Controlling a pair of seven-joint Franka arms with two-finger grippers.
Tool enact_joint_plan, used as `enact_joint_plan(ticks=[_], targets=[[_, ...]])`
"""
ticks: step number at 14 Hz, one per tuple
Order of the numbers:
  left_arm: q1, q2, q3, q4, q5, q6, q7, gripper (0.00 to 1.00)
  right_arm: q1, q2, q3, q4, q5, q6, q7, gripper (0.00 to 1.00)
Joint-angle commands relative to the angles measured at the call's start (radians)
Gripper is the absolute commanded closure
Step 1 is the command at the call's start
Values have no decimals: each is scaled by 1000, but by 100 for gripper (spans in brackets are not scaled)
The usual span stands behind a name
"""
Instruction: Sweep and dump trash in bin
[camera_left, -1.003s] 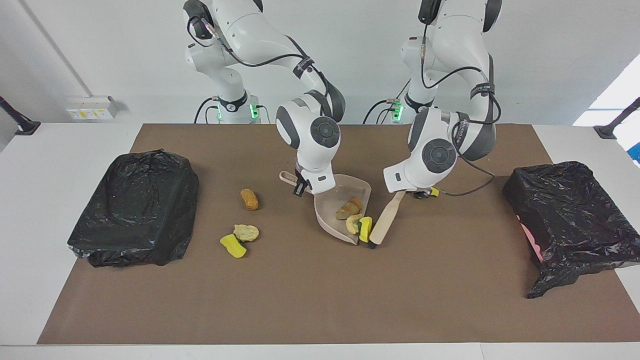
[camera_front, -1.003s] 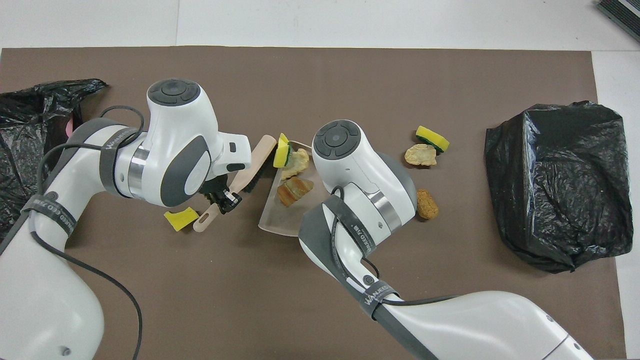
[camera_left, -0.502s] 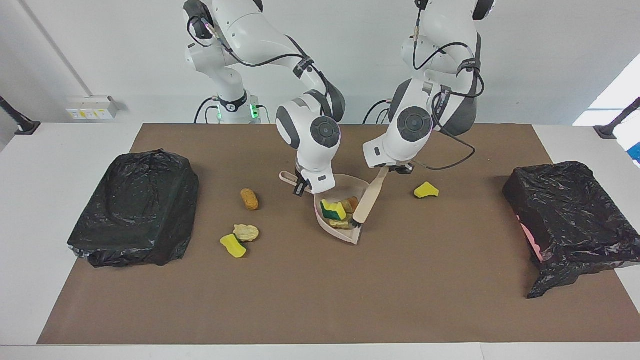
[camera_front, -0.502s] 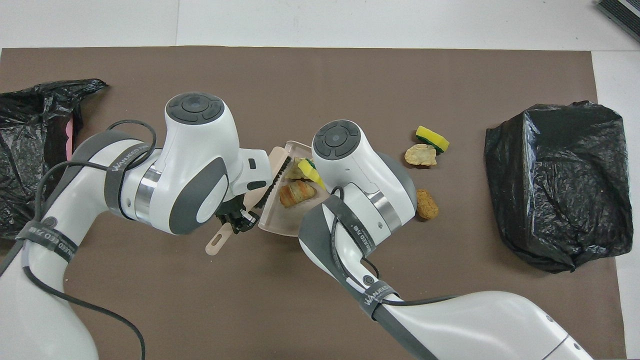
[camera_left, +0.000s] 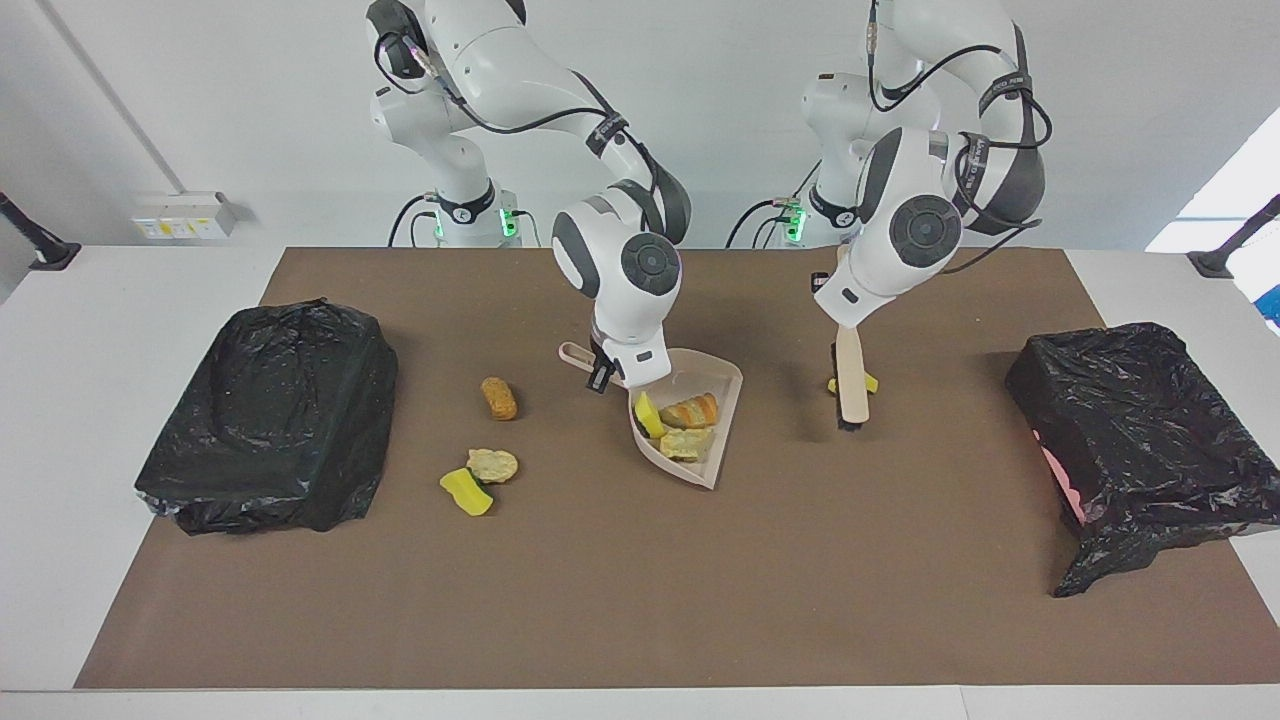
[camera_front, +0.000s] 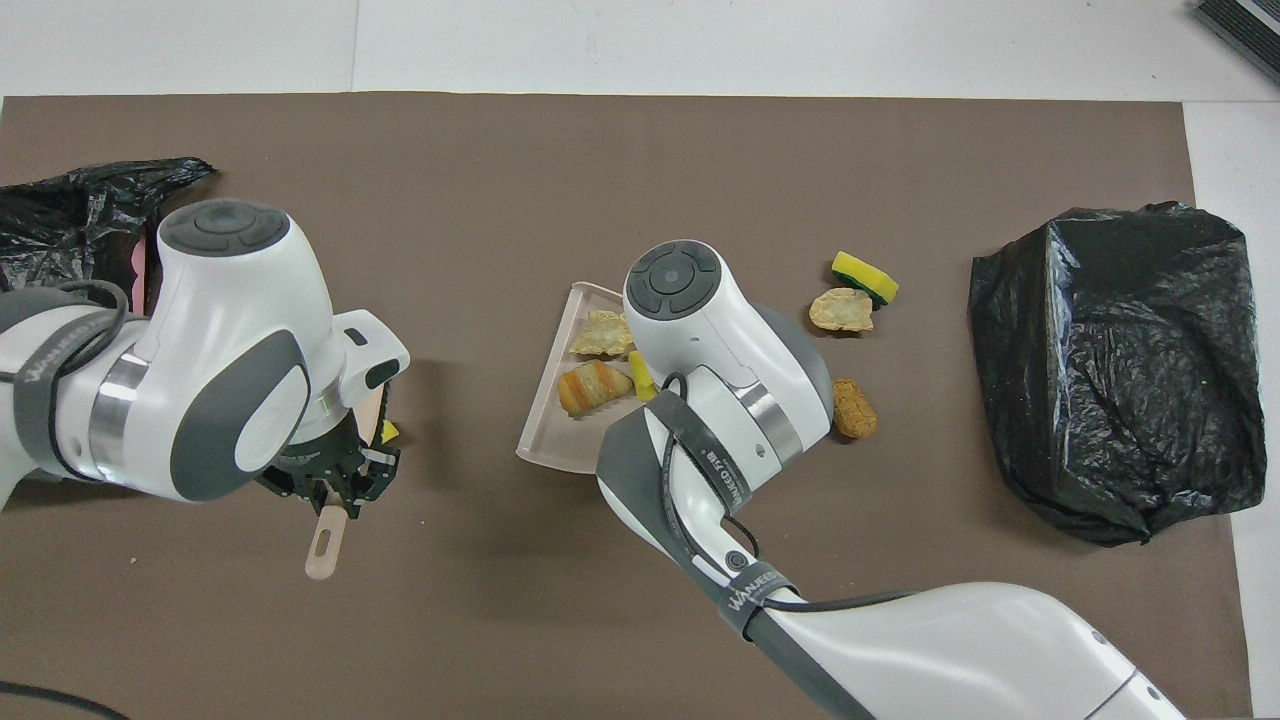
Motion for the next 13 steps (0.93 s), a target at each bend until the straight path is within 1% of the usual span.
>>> enact_joint_plan(ticks=[1, 3, 5, 7, 8, 10, 12, 13], targets=[[-15, -149, -1, -218, 23, 89, -211, 100, -4, -21, 8, -21, -31, 13, -84, 100], [-16, -186, -2, -287, 23, 143, -369, 100, -5, -22, 8, -26, -27, 5, -136, 100], [-10, -206, -2, -329, 22, 221, -439, 100, -5, -22, 8, -26, -27, 5, -154, 100], [20, -193, -2, -335, 19, 295, -428, 100, -5, -22, 8, -27, -27, 10, -151, 100], [40, -182, -5, -343, 13, 318, -411, 100, -4, -24, 8, -29, -27, 8, -151, 100], [47, -147, -5, -352, 5, 350, -367, 100, -1, -25, 8, -29, -27, 2, -141, 100], [50, -137, -5, -353, -65, 404, -310, 100, 9, -30, 8, -31, -27, 0, -138, 100], [45, -104, -5, -350, -76, 444, -271, 100, 9, -30, 8, -31, -27, 0, -135, 100]])
